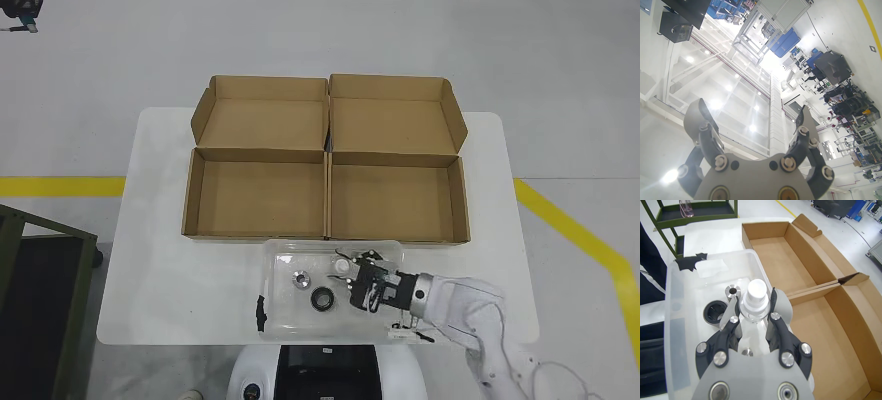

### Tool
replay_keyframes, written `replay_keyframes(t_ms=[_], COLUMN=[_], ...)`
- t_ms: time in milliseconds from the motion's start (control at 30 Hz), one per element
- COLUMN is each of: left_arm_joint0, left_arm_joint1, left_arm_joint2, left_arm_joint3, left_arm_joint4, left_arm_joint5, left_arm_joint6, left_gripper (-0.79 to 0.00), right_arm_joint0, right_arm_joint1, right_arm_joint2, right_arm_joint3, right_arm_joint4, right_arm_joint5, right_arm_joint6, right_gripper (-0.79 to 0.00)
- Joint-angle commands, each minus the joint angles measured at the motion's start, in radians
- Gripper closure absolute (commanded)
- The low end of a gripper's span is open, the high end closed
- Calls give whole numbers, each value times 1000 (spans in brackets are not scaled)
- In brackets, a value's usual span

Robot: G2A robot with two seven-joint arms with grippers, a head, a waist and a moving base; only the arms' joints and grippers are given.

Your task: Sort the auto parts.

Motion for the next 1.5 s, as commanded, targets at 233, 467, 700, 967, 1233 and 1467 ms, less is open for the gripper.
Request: replay_keyframes(t_ms=[233, 467, 700, 967, 1233, 1467], left_arm_joint0=[0, 0, 0, 0, 0, 0], left_arm_joint1=[0, 0, 0, 0, 0, 0], left_arm_joint2=[0, 0, 0, 0, 0, 0], left_arm_joint3=[0, 0, 0, 0, 0, 0], left_arm_joint4=[0, 0, 0, 0, 0, 0], left_arm_joint5=[0, 0, 0, 0, 0, 0], left_arm_joint6=[0, 0, 0, 0, 0, 0], left_gripper=[-785, -785, -785, -785, -785, -785], right_arm_joint0=[-26, -21, -29, -49, -66, -79], right_arm_joint1=[-8, -18, -27, -35, -41, -44], right_arm_joint2=[-1, -6, 18, 51, 80, 90], right_arm_joint3=[-40, -43, -55, -71, -84, -98], right_arm_joint4=[262, 468, 665, 836, 998, 1071], right_arm_joint5=[144, 287, 414, 516, 541, 534], right_arm_joint6=[-82, -125, -169, -227, -264, -277], right_gripper=[0, 0, 0, 0, 0, 0])
